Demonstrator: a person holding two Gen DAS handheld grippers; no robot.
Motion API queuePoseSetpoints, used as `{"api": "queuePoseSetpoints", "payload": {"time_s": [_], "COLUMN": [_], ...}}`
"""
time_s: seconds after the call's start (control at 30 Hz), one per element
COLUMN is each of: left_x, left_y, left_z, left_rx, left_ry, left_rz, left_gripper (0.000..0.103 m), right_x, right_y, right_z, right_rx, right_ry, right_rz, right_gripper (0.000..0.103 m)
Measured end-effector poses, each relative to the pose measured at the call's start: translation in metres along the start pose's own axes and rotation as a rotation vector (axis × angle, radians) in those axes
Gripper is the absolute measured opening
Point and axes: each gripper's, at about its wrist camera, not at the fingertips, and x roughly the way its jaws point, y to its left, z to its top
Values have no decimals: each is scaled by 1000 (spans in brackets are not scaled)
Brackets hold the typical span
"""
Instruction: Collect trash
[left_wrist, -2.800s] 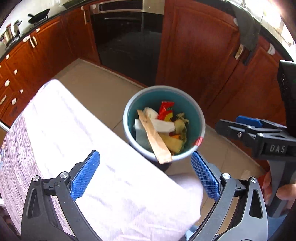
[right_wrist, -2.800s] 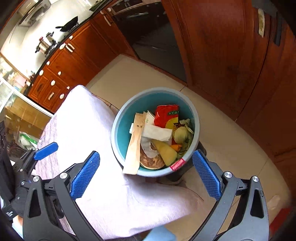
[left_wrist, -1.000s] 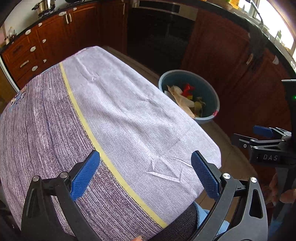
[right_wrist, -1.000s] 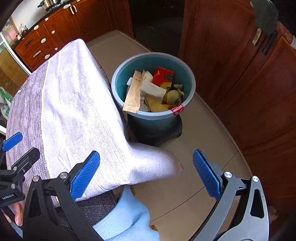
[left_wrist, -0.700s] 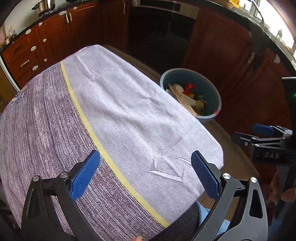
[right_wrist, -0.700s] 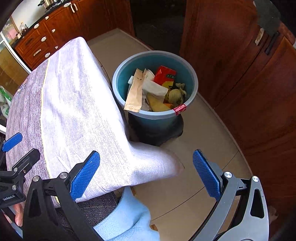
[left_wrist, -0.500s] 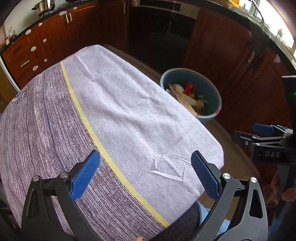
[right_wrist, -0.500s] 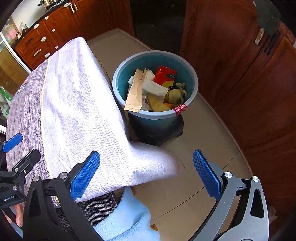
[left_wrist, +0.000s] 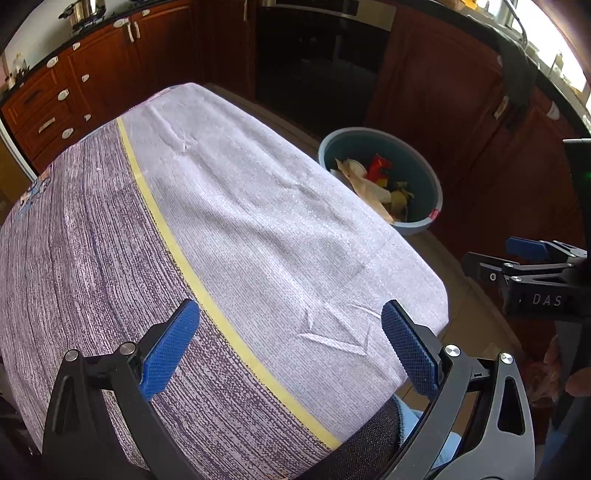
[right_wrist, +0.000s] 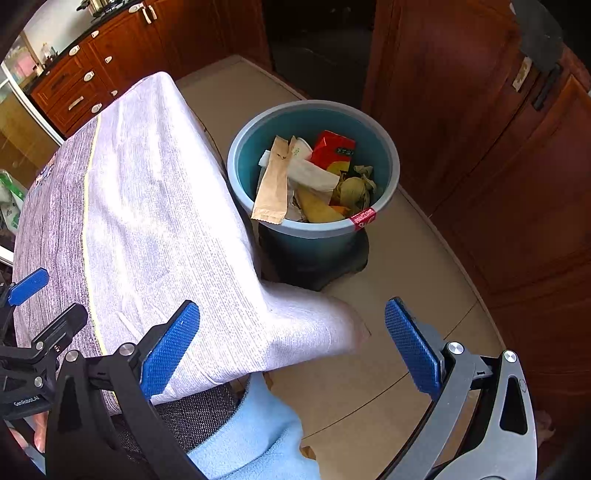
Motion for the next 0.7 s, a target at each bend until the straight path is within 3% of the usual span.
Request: {"api": "queuePoseSetpoints", "payload": {"time_s": [0.23, 0.7], "left_x": [-1, -11], "left_y": [-3, -4], "left_z": [-2, -3], "left_rx": [21, 26], "left_ry": [-6, -33], "left_rz": [-24, 18], "left_gripper": [99, 99], "right_x": [1, 0], "right_y": [0, -4], "right_z": [0, 2], "right_rx": [2, 8], "right_ry": [-1, -6], "right_rz": [-1, -9], "right_gripper": [96, 96]}}
